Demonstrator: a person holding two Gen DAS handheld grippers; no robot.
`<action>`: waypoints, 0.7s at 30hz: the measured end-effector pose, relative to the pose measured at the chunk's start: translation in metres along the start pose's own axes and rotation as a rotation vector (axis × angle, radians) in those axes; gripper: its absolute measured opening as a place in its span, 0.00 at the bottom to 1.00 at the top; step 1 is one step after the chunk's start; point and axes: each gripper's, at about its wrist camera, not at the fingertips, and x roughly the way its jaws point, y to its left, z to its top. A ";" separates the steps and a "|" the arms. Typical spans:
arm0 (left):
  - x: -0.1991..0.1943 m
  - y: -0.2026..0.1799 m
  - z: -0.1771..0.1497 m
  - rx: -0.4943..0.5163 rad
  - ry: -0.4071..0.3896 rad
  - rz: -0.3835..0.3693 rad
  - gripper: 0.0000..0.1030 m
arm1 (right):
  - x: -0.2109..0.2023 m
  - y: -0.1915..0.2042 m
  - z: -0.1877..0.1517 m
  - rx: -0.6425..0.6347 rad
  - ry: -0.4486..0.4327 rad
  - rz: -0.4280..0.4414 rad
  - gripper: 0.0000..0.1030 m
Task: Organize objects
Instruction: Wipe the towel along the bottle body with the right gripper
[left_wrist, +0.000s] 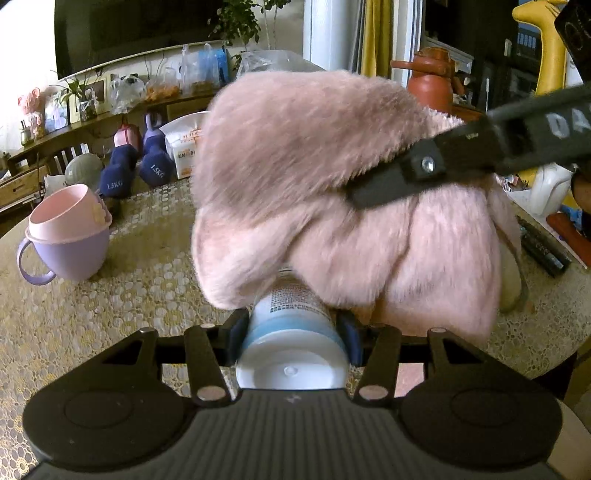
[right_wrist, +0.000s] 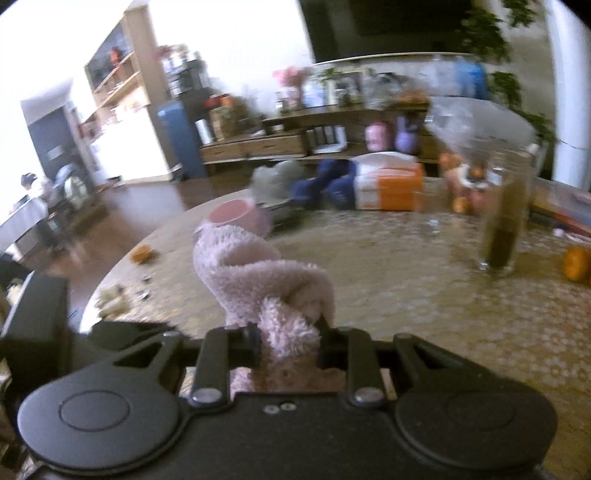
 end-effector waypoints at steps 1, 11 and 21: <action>0.000 0.000 0.000 0.001 0.000 0.000 0.50 | 0.002 0.004 -0.001 -0.016 0.008 0.019 0.24; 0.001 -0.001 0.001 0.008 0.006 0.005 0.50 | 0.028 0.016 -0.006 -0.050 0.064 0.030 0.24; 0.003 0.002 -0.003 -0.011 0.020 -0.005 0.50 | 0.051 -0.001 -0.010 -0.023 0.087 -0.060 0.24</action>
